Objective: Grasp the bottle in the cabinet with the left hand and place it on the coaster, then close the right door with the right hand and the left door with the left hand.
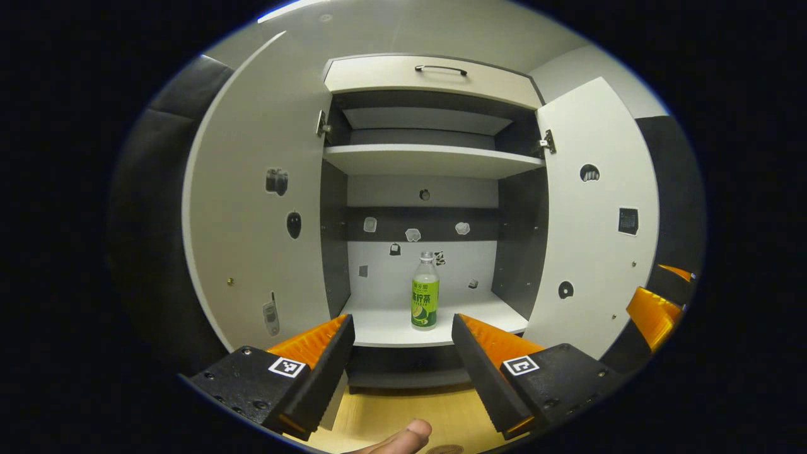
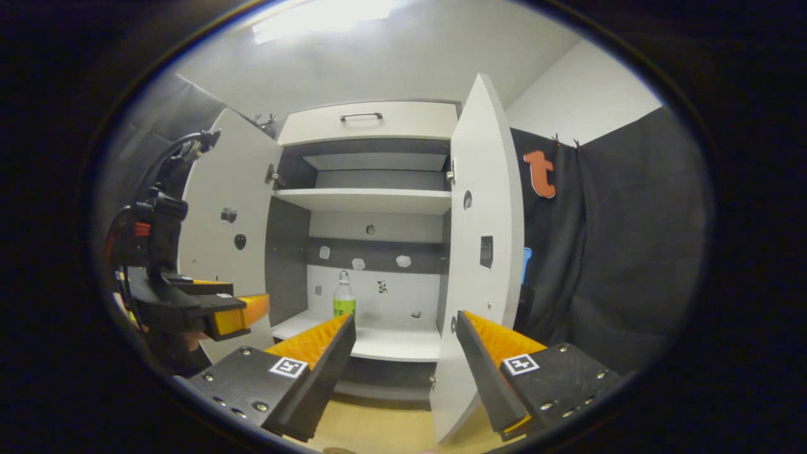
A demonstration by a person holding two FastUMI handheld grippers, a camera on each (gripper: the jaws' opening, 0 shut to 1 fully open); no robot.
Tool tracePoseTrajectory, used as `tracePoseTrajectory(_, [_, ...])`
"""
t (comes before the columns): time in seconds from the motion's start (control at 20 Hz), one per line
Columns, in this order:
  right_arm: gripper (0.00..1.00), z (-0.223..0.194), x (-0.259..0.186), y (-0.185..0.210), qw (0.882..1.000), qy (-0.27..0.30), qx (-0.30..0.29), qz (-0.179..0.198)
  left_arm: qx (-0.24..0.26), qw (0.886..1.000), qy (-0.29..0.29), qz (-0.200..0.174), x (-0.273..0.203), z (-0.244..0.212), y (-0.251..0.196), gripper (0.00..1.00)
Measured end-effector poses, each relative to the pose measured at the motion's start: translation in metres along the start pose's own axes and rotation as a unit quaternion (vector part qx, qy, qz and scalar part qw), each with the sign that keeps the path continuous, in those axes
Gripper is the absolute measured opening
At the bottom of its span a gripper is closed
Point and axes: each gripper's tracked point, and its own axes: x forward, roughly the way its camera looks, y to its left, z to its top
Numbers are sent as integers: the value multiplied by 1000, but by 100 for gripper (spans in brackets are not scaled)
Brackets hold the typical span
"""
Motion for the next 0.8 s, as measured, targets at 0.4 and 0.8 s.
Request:
tracePoseTrajectory(0.4, [97, -13, 36, 12, 1000, 16, 27, 3, -8, 999, -10, -33, 103, -19, -12, 98])
tracePoseTrajectory(0.8, [97, -27, 63, 12, 1000, 24, 19, -4, -36, 998, -11, -57, 204, -40, -29, 99])
